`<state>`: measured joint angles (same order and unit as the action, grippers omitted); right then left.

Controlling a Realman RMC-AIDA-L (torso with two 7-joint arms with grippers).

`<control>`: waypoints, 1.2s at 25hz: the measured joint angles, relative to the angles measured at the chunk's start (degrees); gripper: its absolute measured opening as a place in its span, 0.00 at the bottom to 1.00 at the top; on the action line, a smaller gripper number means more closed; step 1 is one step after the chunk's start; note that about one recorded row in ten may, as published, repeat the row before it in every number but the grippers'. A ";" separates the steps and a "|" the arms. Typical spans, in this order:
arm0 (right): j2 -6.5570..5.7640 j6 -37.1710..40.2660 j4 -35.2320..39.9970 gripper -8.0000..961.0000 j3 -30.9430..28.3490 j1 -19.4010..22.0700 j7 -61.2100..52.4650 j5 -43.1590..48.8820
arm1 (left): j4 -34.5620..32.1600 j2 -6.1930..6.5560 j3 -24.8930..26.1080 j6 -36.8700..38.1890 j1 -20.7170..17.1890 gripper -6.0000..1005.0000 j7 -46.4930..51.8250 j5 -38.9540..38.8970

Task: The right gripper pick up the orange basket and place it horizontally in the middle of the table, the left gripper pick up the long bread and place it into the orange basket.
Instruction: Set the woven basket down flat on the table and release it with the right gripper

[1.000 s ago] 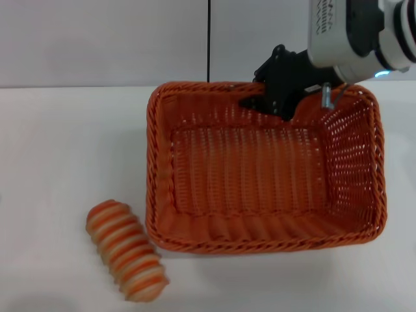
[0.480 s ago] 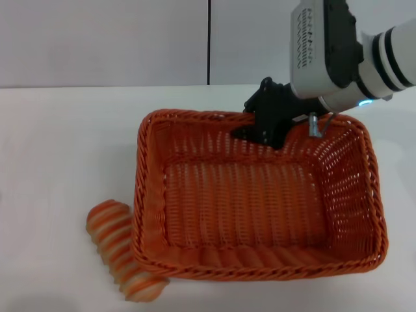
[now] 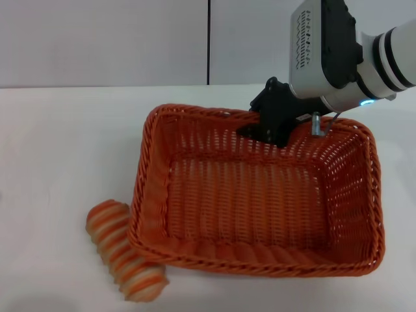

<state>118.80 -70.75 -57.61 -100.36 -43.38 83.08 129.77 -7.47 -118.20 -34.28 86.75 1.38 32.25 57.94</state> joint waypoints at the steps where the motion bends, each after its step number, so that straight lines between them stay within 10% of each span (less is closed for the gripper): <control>1: 0.00 0.00 0.00 0.16 0.00 0.00 0.00 0.00 | 0.00 0.00 0.00 0.00 0.00 0.73 0.00 0.00; 30: 0.17 7.66 -10.37 0.18 15.81 5.43 11.04 5.71 | 0.85 -0.16 0.00 -0.34 0.51 0.73 0.00 -0.11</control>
<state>118.97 -63.09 -67.98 -84.56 -37.94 94.12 135.48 -6.62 -118.36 -34.28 86.42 1.89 32.26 57.82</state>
